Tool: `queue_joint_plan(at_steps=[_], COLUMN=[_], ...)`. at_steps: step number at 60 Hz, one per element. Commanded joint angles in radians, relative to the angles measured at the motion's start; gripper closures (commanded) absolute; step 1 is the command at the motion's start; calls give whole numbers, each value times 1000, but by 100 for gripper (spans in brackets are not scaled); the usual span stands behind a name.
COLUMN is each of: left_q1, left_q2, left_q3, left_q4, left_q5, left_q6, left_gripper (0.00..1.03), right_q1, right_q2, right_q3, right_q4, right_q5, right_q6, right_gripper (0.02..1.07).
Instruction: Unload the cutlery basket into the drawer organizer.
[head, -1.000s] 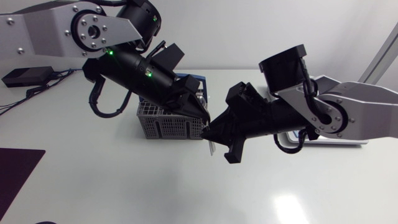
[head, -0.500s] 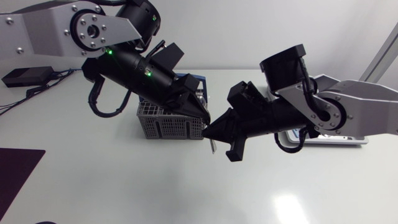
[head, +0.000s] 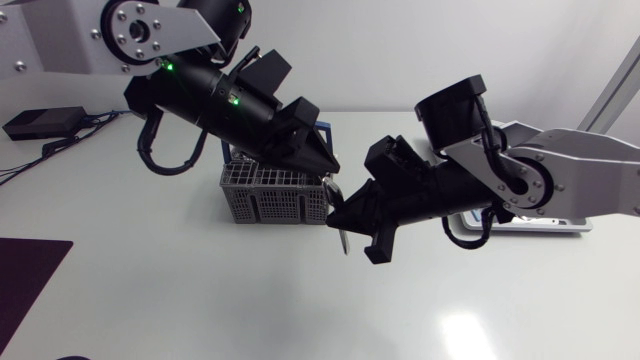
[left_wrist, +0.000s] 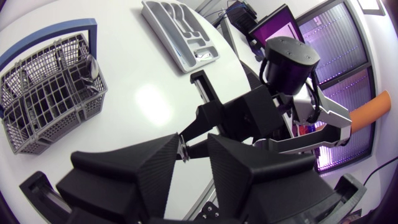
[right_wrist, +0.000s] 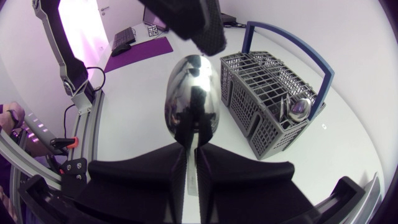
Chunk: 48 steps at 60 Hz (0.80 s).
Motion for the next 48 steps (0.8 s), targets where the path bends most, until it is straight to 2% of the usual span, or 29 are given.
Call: queue_joint_plan(at_steps=[1, 6, 14, 22, 28, 36, 48], left_q1=[5, 6, 12, 29, 46, 54, 41], left_q2=[7, 7, 5, 5, 12, 19, 32], left_q3=[38, 41, 47, 56, 65, 67, 58], left_q4=[4, 4, 4, 6, 7, 18, 27], left_q5=[10, 10, 10, 10, 8, -35, -162], left_q6=[-21, -22, -26, -27, -44, -49, -52], left_gripper=[53, 53, 36, 36, 23, 23, 22], right_q1=[-1, 3, -1, -26, -70, -167, -308], right_q2=[22, 32, 45, 39, 28, 23, 5], right_q3=[11, 11, 9, 6, 5, 5, 3], right_q4=[-13, -22, -44, -76, -116, -159, -199], right_q5=[-10, -2, 8, 21, 24, 19, 19], right_q6=[3, 2, -20, -52, -95, -173, -283], right_gripper=[102, 102, 102, 102, 102, 102, 102])
